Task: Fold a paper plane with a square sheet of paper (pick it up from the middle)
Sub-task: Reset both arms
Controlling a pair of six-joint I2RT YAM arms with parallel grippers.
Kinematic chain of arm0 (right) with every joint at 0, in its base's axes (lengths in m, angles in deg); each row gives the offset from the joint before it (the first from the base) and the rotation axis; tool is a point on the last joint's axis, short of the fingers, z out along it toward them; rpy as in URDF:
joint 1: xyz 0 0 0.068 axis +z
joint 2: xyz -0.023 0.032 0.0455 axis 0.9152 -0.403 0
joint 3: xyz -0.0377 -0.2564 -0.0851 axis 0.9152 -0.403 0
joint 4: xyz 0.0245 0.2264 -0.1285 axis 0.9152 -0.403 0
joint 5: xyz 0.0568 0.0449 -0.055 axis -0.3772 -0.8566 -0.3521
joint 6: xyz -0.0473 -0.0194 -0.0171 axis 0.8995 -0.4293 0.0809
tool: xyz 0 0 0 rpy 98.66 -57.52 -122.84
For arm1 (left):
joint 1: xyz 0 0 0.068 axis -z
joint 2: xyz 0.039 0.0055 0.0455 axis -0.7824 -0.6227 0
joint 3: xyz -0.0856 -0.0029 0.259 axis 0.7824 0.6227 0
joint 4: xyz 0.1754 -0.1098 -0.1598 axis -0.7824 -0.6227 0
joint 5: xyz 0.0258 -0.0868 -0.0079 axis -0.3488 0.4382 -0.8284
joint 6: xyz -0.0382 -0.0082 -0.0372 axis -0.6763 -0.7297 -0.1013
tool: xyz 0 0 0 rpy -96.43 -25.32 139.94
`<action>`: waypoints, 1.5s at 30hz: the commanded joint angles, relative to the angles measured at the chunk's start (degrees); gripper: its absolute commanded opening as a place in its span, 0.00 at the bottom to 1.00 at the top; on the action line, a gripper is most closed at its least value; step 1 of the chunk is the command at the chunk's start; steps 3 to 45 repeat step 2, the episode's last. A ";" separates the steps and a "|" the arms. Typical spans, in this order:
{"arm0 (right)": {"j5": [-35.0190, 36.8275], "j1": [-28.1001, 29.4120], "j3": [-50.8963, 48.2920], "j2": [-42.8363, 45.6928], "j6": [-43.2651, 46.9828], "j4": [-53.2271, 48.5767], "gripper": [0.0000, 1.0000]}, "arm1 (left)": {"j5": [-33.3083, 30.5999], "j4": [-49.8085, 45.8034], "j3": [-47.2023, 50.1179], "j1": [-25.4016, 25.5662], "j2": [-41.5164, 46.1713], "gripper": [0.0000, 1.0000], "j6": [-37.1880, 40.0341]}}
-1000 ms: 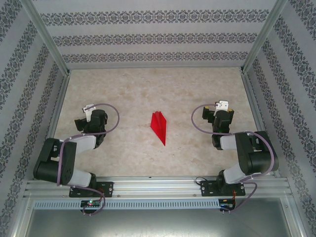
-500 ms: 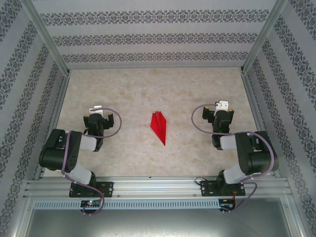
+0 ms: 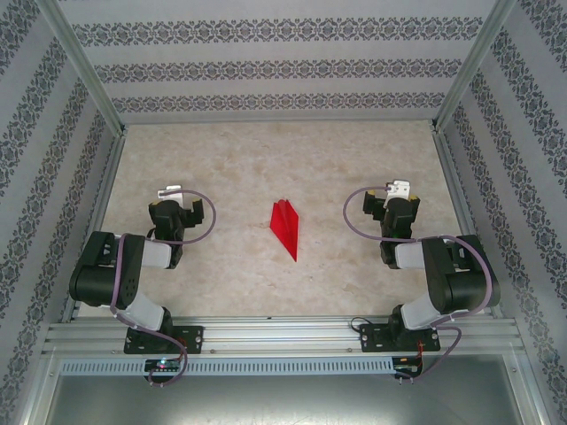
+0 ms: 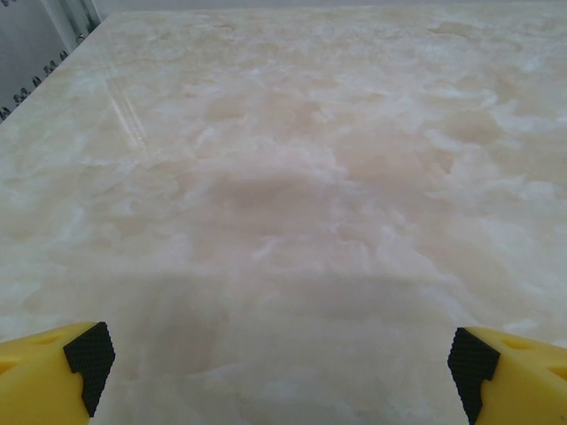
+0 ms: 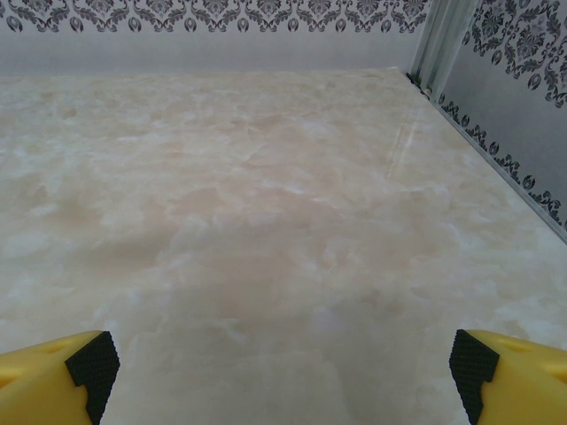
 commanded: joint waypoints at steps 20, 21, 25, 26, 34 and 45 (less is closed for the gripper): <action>0.99 0.16 0.65 0.89 -0.64 0.53 0.98 | 1.24 0.49 -1.04 -0.81 0.70 1.00 0.28; 0.99 0.16 0.65 0.89 -0.64 0.53 0.98 | 1.24 0.49 -1.04 -0.81 0.70 1.00 0.28; 0.99 0.16 0.65 0.89 -0.64 0.53 0.98 | 1.24 0.49 -1.04 -0.81 0.70 1.00 0.28; 0.99 0.16 0.65 0.89 -0.64 0.53 0.98 | 1.24 0.49 -1.04 -0.81 0.70 1.00 0.28; 0.99 0.16 0.65 0.89 -0.64 0.53 0.98 | 1.24 0.49 -1.04 -0.81 0.70 1.00 0.28; 0.99 0.16 0.65 0.89 -0.64 0.53 0.98 | 1.24 0.49 -1.04 -0.81 0.70 1.00 0.28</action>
